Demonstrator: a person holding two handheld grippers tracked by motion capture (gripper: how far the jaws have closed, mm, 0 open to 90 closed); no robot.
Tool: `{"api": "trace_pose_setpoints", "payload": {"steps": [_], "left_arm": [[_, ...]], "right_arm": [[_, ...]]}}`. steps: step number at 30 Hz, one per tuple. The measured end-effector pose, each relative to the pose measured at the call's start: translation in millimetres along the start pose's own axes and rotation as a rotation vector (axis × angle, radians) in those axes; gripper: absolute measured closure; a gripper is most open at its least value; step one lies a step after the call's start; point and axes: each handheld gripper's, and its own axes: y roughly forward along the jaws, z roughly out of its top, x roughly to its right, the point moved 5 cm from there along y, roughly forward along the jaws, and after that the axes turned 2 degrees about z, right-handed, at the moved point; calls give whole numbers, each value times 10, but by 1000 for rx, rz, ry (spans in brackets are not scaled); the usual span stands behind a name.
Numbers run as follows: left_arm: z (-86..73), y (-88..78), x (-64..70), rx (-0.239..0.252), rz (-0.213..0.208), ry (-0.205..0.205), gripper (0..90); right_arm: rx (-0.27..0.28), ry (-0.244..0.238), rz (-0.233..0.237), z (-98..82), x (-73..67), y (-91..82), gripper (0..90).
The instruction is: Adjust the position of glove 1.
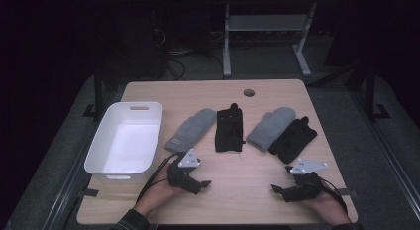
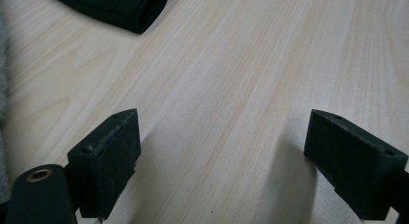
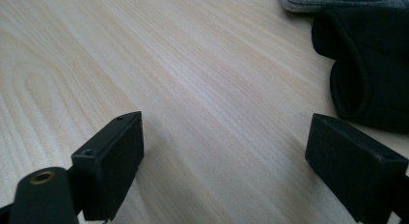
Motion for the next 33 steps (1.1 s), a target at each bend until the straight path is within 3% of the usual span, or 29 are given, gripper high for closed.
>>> {"api": "trace_pose_setpoints", "payload": {"steps": [7,11,14,21,25,29,33], "left_arm": [[-1,1,1,3,0,-1,117],[0,0,3,1,1,-5,117],[0,0,1,1,1,-1,117],[0,1,2,2,1,-2,117],[0,2,1,3,2,-2,117],[5,7,4,12,1,-4,117],[4,7,4,9,1,-6,117]], "right_arm": [[-3,3,-4,-2,-2,-6,140],[-20,2,-2,16,4,-27,199],[-4,2,2,53,7,-56,237],[47,-1,10,238,35,-159,480],[26,38,42,300,78,-147,710],[17,33,53,375,115,-127,882],[32,33,55,499,164,-104,900]]}}
